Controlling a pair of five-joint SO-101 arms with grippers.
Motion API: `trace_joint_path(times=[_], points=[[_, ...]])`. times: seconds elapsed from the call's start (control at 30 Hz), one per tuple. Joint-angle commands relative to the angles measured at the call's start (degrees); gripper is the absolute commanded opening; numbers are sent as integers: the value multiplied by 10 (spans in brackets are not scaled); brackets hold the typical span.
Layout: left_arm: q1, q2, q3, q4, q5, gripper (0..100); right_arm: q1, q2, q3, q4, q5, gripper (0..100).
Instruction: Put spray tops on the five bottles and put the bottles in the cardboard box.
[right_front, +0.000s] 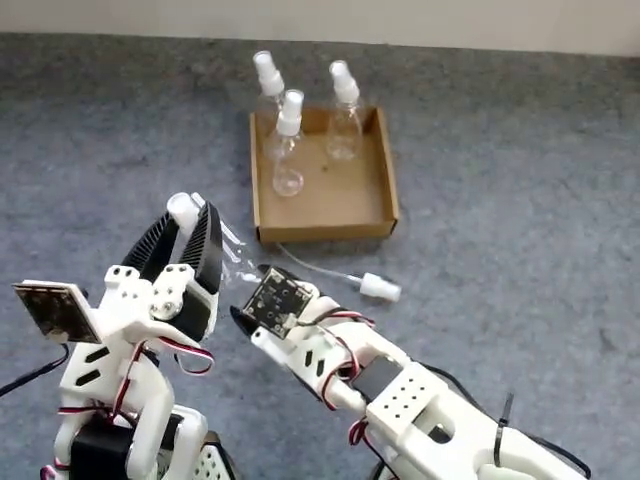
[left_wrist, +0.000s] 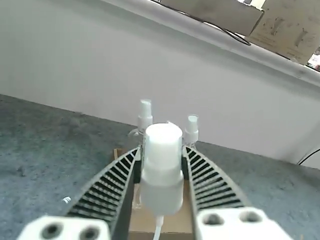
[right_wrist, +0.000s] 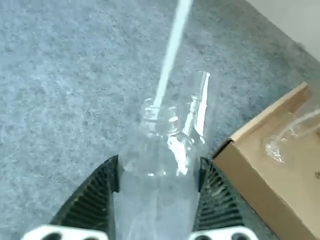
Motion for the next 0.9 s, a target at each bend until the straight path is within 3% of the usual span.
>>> trace_joint_path(times=[0.0, 0.33, 0.67, 0.87], points=[[12, -2, 5, -4, -4, 4, 22, -24, -5, -8, 4, 4], [16, 0, 131, -112, -88, 4, 22, -37, -7, -9, 3, 4], [18, 1, 154, -114, -88, 4, 21, -250, 22, 106, -40, 4], [70, 1, 171, -110, -89, 4, 31, -323, 44, 109, -71, 4]])
